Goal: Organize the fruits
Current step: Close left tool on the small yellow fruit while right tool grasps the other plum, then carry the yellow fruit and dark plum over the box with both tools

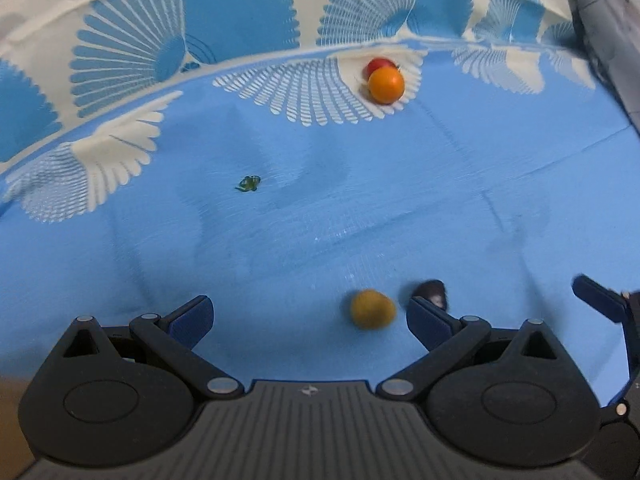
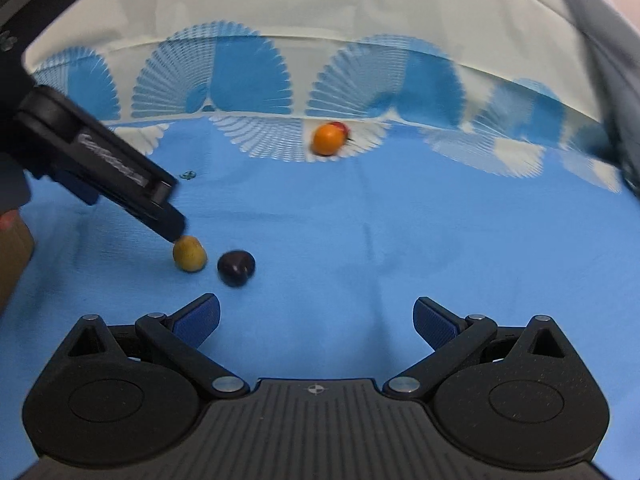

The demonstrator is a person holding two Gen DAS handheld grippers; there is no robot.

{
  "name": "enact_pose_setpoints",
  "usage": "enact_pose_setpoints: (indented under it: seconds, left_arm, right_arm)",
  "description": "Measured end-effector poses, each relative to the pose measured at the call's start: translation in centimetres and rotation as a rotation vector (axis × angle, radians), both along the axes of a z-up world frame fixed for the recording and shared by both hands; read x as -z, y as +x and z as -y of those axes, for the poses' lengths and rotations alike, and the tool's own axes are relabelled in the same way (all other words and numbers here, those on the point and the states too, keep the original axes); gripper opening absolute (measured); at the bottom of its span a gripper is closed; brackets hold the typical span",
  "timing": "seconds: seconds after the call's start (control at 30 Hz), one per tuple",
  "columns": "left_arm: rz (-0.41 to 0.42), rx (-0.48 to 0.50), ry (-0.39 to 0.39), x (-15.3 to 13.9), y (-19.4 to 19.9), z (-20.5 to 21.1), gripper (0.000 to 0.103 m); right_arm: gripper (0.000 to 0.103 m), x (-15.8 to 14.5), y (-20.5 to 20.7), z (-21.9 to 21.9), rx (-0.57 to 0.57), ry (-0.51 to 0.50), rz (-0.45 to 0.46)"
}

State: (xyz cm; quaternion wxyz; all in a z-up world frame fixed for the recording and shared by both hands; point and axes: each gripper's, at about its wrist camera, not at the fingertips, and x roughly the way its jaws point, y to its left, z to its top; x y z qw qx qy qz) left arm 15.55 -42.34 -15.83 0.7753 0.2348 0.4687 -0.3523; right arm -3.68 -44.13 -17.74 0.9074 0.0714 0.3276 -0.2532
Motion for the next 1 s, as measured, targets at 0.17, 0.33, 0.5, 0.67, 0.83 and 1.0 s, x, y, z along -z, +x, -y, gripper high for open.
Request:
enact_pose_setpoints:
  seconds: [0.17, 0.33, 0.5, 0.67, 0.83, 1.0]
  left_arm:
    - [-0.045, 0.051, 0.013, 1.5, 1.2, 0.9, 0.103]
    - [-0.080, 0.129, 0.008, 2.5, 1.3, 1.1, 0.099]
    - [-0.086, 0.141, -0.034, 2.2, 1.5, 1.0, 0.049]
    - [-0.148, 0.132, -0.071, 1.4, 1.7, 0.4, 0.027]
    - [-0.150, 0.104, -0.102, -0.2, 0.8, -1.0, 0.027]
    - [-0.129, 0.052, -0.135, -3.3, -0.8, -3.5, 0.027]
  right_arm:
    - [0.102, 1.9, 3.1, 0.4, -0.096, -0.043, -0.014]
    - [0.102, 3.1, 4.5, 1.2, -0.124, -0.025, -0.011]
    - [0.078, 3.0, 4.2, 1.6, -0.221, 0.046, 0.044]
    - [0.028, 2.5, 3.9, 0.3, -0.298, 0.020, 0.061]
    - [0.028, 1.4, 2.1, -0.8, -0.256, -0.008, 0.060]
    - [0.028, -1.4, -1.2, -2.2, -0.168, 0.027, 0.104]
